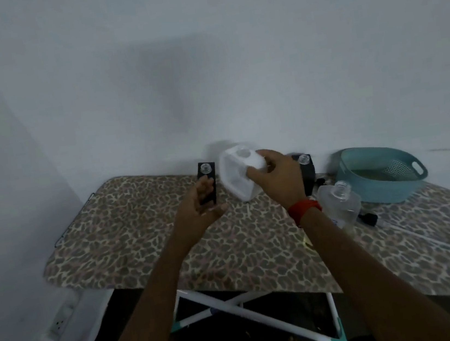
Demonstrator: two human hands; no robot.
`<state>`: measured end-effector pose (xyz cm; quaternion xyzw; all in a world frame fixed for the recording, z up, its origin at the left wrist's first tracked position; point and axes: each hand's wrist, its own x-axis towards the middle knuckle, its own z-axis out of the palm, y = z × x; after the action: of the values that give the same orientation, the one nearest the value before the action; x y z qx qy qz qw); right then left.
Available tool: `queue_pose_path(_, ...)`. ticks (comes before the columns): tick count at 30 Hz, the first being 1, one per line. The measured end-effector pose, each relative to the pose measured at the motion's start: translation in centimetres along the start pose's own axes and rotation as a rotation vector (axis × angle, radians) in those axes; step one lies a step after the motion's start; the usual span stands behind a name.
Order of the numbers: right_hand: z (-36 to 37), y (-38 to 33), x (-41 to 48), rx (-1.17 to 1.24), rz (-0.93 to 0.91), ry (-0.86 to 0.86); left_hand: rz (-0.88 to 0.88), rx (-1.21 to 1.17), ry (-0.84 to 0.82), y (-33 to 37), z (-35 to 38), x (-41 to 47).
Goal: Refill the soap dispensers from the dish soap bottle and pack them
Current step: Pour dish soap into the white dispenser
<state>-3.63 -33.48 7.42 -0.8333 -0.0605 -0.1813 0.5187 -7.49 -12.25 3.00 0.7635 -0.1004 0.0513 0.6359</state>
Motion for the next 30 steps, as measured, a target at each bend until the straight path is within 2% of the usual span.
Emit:
queue_pose_path(3, -2.2, -1.0, -2.1, 0.080, -0.083, -0.271, 0.045, -0.045, -0.081, 2.7, -0.7, -0.6)
queue_pose_path(6, -3.7, -1.9, -3.7, 0.102, -0.138, -0.421, 0.041, -0.026, -0.181, 3.8, -1.6, -1.4)
queue_pose_path(10, -5.0, -1.6, -4.5, 0.103, -0.149, -0.448, 0.020, 0.050, -0.287, 4.6, -1.4, -2.6)
queue_pose_path(17, -6.4, -1.5, -4.8, 0.201, -0.041, -0.443, -0.056, -0.040, -0.224, 4.6, -0.4, -3.5)
queue_pose_path(19, -6.9, -1.7, -5.1, 0.131, -0.070, -0.386, -0.042, -0.035, -0.180, 4.3, -0.2, -3.8)
queue_pose_path(20, -7.3, -1.9, -5.3, 0.078, -0.104, -0.302, -0.036, -0.038, -0.149, 4.1, -0.1, -3.9)
queue_pose_path(24, -10.6, -1.8, -6.0, 0.037, -0.241, 0.251, -0.032, -0.026, -0.046, 3.1, 0.8, -4.2)
queue_pose_path(26, -12.6, -0.2, -6.0, 0.014, -0.201, 0.414, -0.021, -0.018, -0.003, 2.9, 1.6, -4.3)
queue_pose_path(28, -14.1, 2.3, -6.1, 0.020, -0.063, 0.383, -0.013, -0.021, 0.033, 3.0, 2.6, -4.2)
queue_pose_path(30, -14.8, 5.0, -6.7, 0.017, 0.081, 0.198, -0.002, -0.031, 0.041, 3.1, 3.6, -4.1)
